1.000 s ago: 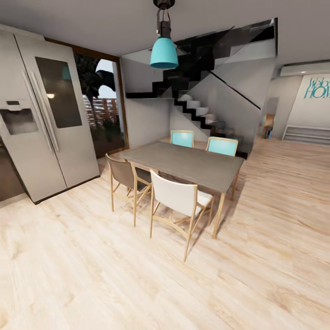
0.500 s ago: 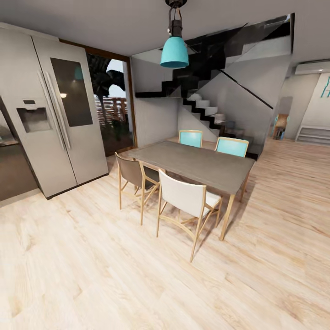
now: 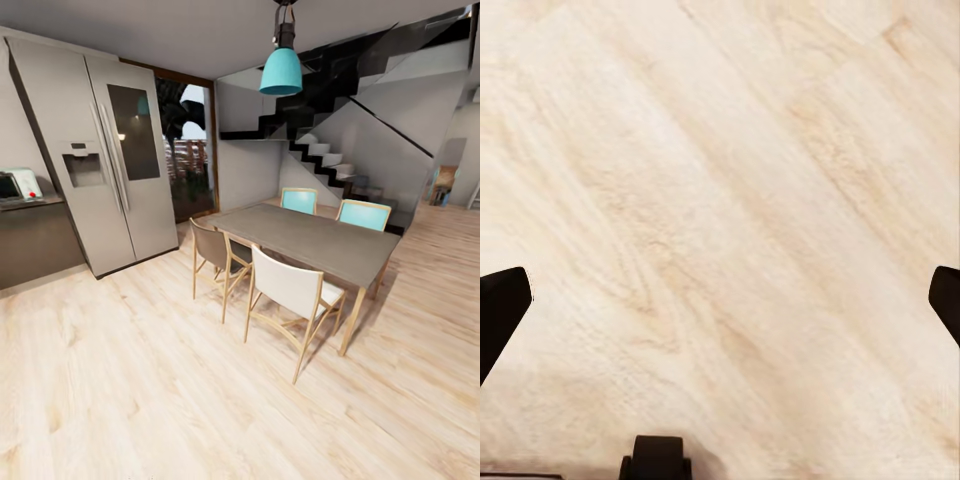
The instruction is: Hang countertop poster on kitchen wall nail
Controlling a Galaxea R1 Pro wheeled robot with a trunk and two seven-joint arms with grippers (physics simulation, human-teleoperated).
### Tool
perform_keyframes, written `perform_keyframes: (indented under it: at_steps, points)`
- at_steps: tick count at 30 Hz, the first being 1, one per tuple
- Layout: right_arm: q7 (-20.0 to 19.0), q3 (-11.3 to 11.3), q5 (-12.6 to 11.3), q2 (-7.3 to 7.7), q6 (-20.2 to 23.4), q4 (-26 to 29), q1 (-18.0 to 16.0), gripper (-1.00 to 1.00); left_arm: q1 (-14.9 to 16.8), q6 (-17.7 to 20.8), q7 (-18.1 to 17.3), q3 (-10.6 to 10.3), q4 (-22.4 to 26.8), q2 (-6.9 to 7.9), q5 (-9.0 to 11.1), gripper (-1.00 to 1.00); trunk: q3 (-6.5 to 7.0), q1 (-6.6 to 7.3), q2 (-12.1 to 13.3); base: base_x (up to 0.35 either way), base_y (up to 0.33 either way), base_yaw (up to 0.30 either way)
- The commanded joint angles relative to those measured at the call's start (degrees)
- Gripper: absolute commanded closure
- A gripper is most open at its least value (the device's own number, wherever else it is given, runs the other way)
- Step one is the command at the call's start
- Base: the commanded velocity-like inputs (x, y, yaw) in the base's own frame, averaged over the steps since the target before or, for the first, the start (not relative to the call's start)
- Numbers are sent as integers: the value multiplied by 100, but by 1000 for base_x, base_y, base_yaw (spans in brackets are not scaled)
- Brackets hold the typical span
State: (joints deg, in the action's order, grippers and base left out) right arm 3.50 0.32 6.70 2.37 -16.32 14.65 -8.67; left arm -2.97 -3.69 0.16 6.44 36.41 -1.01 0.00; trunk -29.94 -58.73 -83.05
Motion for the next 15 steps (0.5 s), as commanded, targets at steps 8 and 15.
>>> perform_keyframes:
  at_steps: [8, 15]
  points:
    - [37, 4, 59, 0, -17, -4, -4, -100, -2, -9, 2, 18, 6, -5, 0, -100, -34, 0, -2, 0, 0, 248]
    - [40, 4, 59, 0, -20, -5, -4, -100, -2, -9, 2, 19, 6, -5, 0, -100, -60, 0, -2, 0, 0, 249]
